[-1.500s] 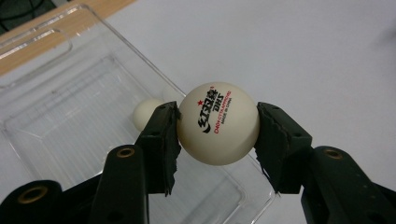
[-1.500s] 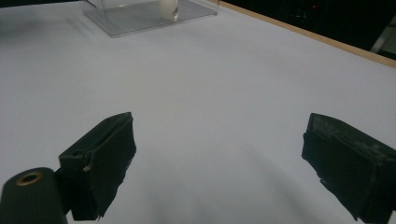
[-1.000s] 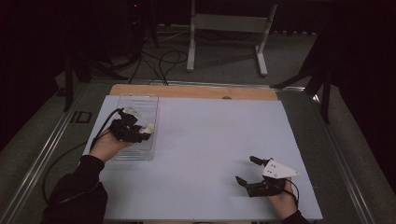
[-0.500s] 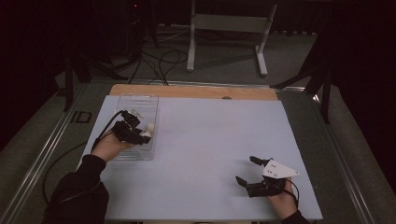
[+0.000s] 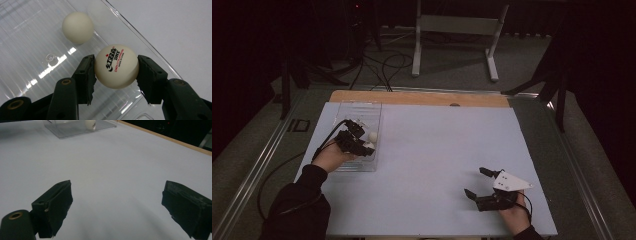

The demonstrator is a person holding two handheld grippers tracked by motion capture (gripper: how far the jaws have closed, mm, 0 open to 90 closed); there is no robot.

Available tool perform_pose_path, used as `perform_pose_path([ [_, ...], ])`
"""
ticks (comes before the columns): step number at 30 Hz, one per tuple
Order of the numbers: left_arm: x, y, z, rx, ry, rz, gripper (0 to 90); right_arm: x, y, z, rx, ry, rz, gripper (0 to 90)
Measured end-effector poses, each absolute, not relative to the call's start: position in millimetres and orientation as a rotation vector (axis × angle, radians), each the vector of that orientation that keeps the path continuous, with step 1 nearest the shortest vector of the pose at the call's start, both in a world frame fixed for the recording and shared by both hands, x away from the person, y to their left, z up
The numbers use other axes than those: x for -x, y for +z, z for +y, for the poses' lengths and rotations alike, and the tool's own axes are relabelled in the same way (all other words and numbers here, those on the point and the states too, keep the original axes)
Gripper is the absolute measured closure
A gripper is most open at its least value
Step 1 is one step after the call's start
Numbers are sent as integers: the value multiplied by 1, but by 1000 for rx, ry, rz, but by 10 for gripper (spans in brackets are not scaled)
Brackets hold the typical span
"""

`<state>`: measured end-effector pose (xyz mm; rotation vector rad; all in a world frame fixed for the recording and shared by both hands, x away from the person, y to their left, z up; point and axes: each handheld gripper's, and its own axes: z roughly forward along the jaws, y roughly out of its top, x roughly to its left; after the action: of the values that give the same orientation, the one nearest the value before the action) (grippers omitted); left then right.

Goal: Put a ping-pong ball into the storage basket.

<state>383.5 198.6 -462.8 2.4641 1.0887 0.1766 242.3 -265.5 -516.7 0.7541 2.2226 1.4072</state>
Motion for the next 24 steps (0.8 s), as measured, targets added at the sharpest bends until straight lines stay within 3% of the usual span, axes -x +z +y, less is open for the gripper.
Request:
perform_pose_path([
  [4, -384, -462, 199, -2456, 183, 1099, 483, -242, -517, -265, -754, 1407, 2223, 94],
  [10, -384, -456, 201, -2427, 198, 1131, 347, -242, -516, -265, -755, 1408, 2223, 94],
  [19, -381, -444, 203, -2375, 222, 1131, 256, -242, -517, -265, -754, 1407, 2225, 94],
  [24, -379, -437, 204, -2350, 246, 1138, 154, -242, -517, -265, -753, 1407, 2225, 94],
])
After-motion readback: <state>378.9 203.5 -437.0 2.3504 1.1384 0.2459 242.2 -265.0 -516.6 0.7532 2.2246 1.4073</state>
